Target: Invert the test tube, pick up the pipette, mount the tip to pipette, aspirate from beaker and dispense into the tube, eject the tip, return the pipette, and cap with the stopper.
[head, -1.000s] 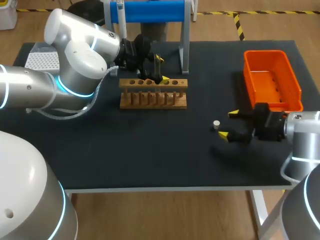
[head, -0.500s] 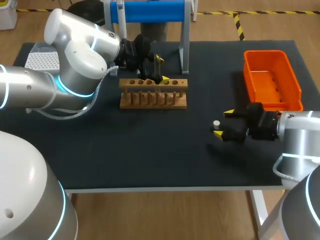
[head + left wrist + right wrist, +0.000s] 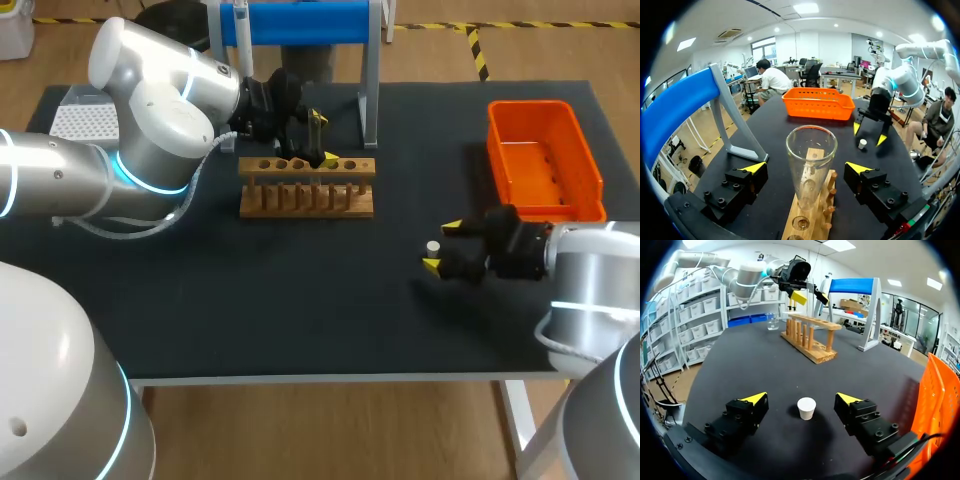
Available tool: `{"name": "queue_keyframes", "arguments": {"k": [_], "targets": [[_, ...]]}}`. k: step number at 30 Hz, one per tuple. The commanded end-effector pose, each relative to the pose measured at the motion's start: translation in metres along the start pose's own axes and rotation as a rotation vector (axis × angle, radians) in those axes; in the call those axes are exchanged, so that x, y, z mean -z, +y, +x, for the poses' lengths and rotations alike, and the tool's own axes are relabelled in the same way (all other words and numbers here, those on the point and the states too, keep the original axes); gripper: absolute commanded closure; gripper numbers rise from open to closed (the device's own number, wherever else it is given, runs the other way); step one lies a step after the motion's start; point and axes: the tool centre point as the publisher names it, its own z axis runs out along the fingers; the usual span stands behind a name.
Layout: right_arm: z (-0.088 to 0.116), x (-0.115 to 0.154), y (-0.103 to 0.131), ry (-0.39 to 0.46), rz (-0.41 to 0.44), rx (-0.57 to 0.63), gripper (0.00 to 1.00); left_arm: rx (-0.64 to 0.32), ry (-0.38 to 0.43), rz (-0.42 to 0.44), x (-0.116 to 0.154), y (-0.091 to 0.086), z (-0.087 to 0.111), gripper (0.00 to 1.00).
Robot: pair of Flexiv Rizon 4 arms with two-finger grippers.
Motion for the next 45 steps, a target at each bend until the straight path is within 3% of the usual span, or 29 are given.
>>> {"name": "queue_keyframes", "arguments": {"k": [1, 7, 23, 38, 45], "targets": [[-0.0001, -0.0064, -0.0009, -0.009, 0.002, -0.001, 0.22, 0.0, 0.003, -0.003, -0.0002, -0.0003, -0.0008, 0.0], [-0.0012, -0.0096, -0.0016, -0.011, 0.006, -0.004, 0.41, 0.0, 0.003, -0.003, -0.0002, -0.0003, -0.0008, 0.0], [-0.0059, -0.0131, -0.0055, -0.019, 0.014, -0.014, 0.45, 0.0, 0.003, -0.003, -0.0002, -0.0003, -0.0008, 0.0], [-0.0068, -0.0148, -0.0074, -0.016, 0.02, -0.019, 0.6, 0.0, 0.003, -0.003, -0.0002, -0.0003, -0.0008, 0.0], [-0.0063, -0.015, -0.008, -0.01, 0.026, -0.022, 0.62, 0.0, 0.003, -0.003, -0.0002, -0.0003, -0.0008, 0.0]]}}
